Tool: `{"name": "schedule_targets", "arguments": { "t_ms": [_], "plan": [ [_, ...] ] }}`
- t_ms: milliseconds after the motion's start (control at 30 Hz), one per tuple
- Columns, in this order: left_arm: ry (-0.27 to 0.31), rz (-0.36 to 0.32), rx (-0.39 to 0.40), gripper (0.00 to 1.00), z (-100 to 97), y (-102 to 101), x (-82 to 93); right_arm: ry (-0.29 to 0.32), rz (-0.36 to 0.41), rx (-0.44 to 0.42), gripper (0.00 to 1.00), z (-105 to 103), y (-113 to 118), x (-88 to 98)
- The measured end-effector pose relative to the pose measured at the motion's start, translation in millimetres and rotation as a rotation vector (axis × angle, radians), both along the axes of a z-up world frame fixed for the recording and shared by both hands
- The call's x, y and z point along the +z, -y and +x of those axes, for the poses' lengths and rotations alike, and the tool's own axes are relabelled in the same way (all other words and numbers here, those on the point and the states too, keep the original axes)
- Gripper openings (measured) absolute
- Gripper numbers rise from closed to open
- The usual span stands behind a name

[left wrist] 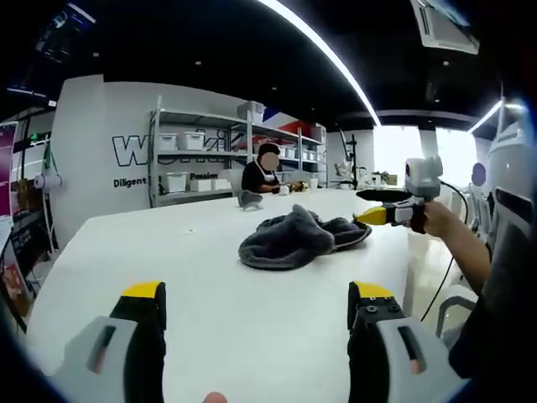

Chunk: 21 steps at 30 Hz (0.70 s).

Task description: Fold the towel on the table until its edges align and the towel forms a compact rectangular stack.

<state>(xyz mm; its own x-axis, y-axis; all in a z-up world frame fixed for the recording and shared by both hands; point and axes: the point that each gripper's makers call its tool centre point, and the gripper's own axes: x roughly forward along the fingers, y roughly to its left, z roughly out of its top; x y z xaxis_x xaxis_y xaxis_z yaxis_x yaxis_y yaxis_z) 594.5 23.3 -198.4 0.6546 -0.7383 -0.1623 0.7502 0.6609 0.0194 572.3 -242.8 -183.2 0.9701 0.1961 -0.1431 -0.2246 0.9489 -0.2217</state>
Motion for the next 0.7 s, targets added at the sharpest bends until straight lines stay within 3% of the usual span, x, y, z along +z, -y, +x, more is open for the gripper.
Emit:
{"name": "schedule_targets", "arguments": {
  "t_ms": [233,400,700],
  "plan": [
    [-0.01,0.009,-0.029,0.94,-1.4,11.4,-3.0,-0.063,-0.047,0.051,0.99,-7.7,-13.5,-15.6],
    [-0.003,0.04,-0.09,0.94,-3.8,28.6,-5.8,-0.058,-0.039,0.046,0.99,-11.2,-9.1,-13.6],
    [0.069,0.178,-0.223,0.93,4.2,64.2,-2.8,-0.039,-0.001,0.002,0.99,-17.4,11.1,-13.5]
  ]
}}
